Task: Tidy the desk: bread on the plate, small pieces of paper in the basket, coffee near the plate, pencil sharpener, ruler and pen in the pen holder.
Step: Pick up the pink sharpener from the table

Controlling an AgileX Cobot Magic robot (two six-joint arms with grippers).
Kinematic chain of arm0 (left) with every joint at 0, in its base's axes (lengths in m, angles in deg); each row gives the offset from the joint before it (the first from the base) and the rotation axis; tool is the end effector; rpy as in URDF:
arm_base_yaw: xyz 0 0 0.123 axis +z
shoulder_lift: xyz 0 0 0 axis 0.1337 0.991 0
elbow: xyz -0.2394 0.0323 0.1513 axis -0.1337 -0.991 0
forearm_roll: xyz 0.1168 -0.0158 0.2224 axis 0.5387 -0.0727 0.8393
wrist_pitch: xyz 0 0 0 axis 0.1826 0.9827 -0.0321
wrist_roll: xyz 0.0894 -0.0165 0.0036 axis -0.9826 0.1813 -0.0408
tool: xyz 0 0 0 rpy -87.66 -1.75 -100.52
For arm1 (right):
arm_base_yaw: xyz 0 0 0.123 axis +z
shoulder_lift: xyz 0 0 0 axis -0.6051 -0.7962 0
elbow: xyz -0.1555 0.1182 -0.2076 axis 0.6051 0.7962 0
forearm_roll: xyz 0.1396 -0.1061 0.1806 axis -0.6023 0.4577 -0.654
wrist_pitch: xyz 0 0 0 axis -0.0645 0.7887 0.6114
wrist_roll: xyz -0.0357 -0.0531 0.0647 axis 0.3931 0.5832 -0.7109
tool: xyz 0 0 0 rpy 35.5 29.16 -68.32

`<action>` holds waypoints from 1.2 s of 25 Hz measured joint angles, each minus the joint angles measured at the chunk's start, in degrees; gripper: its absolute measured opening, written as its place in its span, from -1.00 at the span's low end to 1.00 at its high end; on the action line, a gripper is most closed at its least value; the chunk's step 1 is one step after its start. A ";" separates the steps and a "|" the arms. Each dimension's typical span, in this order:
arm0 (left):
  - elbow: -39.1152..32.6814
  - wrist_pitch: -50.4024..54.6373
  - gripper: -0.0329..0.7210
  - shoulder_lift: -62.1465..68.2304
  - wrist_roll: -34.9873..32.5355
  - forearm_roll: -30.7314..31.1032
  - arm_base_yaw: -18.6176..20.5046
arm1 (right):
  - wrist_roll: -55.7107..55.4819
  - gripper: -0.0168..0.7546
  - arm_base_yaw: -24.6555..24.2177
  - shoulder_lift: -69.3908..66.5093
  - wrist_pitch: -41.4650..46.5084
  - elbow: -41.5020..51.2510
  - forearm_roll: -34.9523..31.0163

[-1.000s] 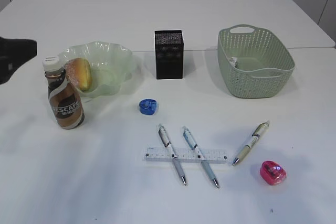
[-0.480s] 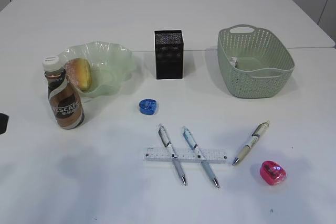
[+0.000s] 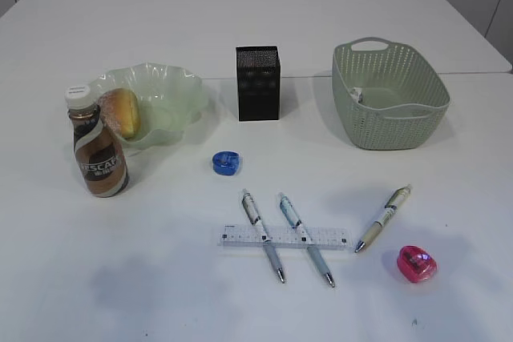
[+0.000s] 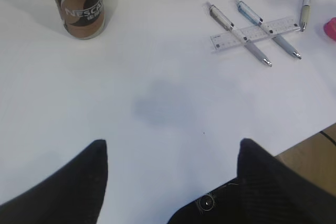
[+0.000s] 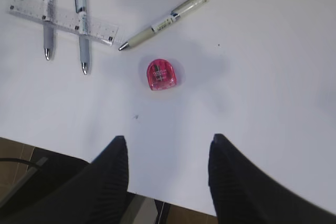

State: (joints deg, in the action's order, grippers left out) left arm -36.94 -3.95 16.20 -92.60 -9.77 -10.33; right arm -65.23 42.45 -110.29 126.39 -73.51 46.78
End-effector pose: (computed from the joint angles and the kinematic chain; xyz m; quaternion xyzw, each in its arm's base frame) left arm 0.1099 -0.0527 0.3101 0.1319 0.9151 -0.1569 0.3472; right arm 0.1626 0.0252 0.3381 -0.1029 0.9630 0.0550 0.2430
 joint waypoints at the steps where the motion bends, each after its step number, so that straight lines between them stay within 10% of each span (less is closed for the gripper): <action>1: 1.15 1.03 0.53 -0.02 0.00 -0.10 0.00 | 0.00 0.07 0.00 -3.82 0.40 0.00 0.00; 30: 7.55 9.34 0.49 6.70 0.07 -5.00 0.00 | 2.37 0.25 7.81 -33.30 -9.24 0.00 4.75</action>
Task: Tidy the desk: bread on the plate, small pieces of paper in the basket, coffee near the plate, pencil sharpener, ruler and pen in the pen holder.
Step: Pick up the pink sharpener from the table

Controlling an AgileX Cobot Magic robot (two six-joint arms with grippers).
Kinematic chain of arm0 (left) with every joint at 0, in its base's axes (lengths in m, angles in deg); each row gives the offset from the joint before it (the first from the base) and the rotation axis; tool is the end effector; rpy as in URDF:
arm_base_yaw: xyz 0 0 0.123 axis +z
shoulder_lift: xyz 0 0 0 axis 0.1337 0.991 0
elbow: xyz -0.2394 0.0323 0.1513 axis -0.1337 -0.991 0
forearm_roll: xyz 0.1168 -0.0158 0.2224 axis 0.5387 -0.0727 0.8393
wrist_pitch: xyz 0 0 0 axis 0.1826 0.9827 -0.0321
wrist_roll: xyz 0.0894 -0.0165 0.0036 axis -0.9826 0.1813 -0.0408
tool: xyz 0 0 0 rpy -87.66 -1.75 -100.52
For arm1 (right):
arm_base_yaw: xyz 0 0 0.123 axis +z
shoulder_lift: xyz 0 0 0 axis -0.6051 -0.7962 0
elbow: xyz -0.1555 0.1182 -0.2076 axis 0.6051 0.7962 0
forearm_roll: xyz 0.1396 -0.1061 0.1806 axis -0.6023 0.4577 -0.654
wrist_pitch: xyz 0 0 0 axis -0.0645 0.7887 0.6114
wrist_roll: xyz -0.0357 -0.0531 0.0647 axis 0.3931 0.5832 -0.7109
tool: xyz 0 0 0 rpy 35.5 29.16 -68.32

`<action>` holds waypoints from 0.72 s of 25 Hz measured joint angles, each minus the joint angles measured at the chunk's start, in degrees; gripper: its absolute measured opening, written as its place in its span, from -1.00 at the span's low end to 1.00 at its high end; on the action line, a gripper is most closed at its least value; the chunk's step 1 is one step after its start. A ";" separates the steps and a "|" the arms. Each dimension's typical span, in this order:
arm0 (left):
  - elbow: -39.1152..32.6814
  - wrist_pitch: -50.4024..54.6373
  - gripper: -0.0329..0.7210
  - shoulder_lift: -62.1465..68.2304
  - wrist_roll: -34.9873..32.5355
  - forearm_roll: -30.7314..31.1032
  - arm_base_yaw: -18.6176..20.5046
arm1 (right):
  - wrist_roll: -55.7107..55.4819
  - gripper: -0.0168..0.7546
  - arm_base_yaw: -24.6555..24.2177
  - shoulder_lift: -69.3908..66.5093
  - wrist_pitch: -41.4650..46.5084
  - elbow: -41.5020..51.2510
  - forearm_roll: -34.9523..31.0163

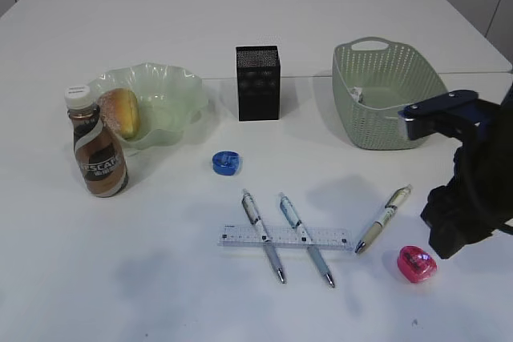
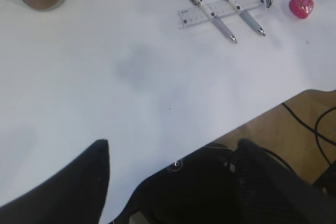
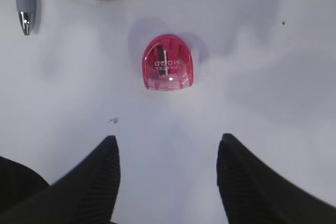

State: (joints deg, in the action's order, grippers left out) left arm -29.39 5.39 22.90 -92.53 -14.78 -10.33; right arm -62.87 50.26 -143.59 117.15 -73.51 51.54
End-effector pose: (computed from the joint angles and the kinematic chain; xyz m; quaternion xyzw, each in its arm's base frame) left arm 0.1214 -0.0654 0.3281 0.1352 0.9336 -0.1921 0.2705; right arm 0.2621 0.0639 0.2120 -0.1941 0.9802 0.0185 0.0340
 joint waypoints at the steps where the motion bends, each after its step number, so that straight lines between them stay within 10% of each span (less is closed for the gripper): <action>1: 0.00 0.14 0.49 0.40 0.00 0.00 0.00 | 0.00 0.25 0.00 -1.09 -0.50 0.00 -0.09; 18: 0.00 -1.02 0.49 6.60 -0.36 1.51 0.00 | 0.44 0.25 0.00 -7.59 -6.10 -0.10 -0.81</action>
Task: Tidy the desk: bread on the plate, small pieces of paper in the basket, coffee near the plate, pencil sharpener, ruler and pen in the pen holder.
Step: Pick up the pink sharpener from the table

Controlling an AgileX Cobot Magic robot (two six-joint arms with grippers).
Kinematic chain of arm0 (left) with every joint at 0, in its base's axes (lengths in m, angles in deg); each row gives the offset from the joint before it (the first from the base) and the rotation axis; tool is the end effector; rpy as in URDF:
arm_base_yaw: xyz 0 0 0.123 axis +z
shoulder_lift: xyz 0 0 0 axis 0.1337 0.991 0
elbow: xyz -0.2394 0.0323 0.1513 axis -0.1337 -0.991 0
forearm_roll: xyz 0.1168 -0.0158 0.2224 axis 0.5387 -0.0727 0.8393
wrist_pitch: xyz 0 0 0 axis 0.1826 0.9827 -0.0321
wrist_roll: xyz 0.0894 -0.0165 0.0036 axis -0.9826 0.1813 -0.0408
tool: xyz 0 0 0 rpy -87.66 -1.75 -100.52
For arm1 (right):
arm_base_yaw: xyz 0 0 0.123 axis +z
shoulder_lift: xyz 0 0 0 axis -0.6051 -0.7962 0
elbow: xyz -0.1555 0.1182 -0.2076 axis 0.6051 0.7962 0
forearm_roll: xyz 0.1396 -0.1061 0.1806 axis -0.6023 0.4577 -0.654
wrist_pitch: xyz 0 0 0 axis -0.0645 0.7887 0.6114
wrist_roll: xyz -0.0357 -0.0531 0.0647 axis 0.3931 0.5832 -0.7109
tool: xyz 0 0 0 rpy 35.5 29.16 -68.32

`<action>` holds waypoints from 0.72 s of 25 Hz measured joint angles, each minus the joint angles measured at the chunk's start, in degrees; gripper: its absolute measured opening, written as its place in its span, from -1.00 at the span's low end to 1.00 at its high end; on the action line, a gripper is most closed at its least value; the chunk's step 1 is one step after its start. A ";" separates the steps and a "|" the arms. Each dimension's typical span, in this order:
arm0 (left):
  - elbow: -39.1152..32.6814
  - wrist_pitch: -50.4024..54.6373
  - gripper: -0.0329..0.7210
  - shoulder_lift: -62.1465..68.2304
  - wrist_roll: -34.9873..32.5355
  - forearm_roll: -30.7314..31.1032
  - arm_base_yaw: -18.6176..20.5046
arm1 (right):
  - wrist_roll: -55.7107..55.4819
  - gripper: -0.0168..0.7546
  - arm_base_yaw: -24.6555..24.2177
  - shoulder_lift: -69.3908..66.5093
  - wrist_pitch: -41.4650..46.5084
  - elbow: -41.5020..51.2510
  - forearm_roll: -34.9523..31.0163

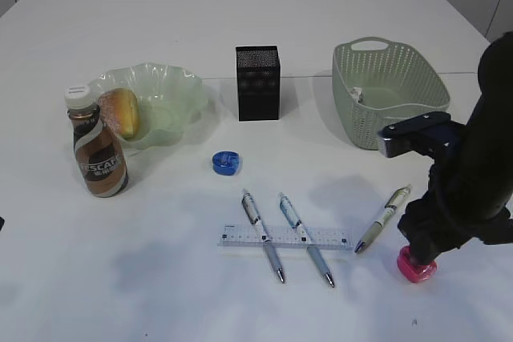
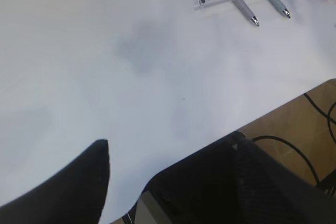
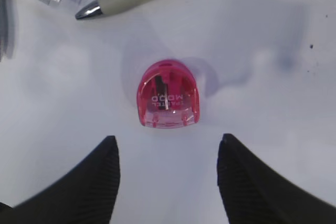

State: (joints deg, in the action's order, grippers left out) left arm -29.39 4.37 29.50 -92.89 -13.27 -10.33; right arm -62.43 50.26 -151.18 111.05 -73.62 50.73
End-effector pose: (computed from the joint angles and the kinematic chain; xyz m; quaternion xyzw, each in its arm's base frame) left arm 0.1450 -0.0707 0.3113 0.1344 0.9492 -0.1703 0.2277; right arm 0.2809 0.0690 0.1759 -0.1917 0.9810 0.0224 0.0220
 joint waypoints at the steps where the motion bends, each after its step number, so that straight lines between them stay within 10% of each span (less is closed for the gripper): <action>1: 0.00 0.01 0.49 0.00 0.00 0.30 0.00 | 0.00 0.25 0.00 -1.28 -0.11 0.00 -0.20; 18: 0.00 -0.23 0.49 0.00 0.00 1.40 0.00 | 1.07 0.25 0.00 -7.63 -2.56 0.00 -2.54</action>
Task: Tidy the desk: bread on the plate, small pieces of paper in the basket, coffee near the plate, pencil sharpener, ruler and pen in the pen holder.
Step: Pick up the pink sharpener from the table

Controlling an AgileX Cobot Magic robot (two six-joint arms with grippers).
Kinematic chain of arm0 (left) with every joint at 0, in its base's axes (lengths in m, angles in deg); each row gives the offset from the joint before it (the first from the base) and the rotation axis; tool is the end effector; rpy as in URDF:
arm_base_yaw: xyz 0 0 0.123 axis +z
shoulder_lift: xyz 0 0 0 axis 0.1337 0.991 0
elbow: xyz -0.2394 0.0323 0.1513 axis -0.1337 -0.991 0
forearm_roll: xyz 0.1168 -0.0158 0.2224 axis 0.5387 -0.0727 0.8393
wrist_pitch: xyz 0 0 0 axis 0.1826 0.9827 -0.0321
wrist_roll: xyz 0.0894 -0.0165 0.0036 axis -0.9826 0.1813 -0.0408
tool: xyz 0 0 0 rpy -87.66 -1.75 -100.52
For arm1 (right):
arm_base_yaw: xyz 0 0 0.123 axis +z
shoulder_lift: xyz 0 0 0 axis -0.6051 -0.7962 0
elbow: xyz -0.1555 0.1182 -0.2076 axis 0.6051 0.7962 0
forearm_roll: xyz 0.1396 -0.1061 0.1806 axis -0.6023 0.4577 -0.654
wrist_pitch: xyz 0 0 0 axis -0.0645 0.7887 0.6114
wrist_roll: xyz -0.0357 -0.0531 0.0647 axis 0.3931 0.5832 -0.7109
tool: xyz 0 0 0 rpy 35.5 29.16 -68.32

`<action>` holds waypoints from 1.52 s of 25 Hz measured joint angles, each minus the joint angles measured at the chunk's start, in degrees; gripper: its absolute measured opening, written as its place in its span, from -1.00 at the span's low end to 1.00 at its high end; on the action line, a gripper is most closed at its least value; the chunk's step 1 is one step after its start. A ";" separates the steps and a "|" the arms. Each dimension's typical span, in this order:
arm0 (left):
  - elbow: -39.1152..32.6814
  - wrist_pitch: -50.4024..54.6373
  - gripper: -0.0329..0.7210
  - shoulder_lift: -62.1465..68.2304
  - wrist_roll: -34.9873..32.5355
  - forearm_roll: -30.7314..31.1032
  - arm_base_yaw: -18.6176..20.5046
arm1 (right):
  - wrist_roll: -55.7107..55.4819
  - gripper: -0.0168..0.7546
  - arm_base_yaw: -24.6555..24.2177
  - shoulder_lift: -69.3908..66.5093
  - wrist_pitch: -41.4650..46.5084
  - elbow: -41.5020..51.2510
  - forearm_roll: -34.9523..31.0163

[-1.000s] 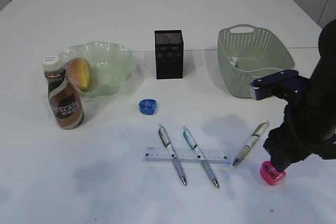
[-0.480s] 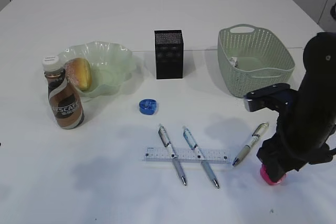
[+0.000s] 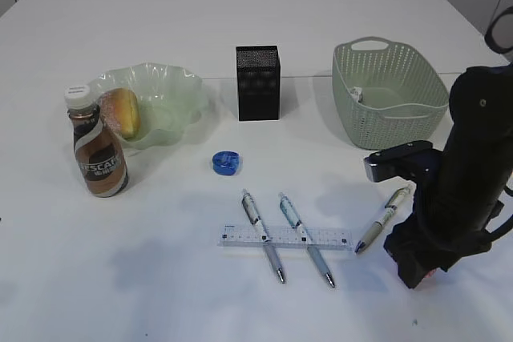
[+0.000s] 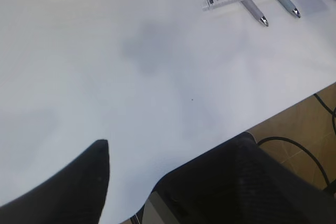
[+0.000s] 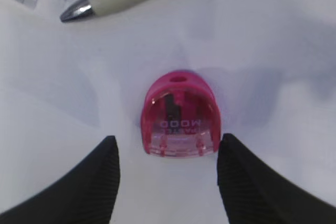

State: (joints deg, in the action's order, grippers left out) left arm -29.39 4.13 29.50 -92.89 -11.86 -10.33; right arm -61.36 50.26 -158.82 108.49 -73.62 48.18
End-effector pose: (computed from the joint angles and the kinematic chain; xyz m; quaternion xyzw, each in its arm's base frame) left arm 0.1458 -0.0690 0.3110 0.1378 0.9498 -0.1589 0.2317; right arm 0.2887 0.0738 0.1369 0.1840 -0.9820 -0.0364 0.0222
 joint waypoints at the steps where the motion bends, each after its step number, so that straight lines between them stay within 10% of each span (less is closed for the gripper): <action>1: 0.00 0.00 0.49 0.00 0.00 0.07 0.00 | 0.00 0.25 0.00 0.00 0.00 0.00 0.00; 38: 0.00 -0.12 0.49 0.00 -0.09 0.27 0.00 | 0.00 -0.15 0.00 5.26 3.47 -10.66 -0.37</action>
State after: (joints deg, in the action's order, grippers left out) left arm -29.39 4.01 29.50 -92.99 -11.59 -10.33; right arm -61.36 50.26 -153.55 111.96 -84.28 47.82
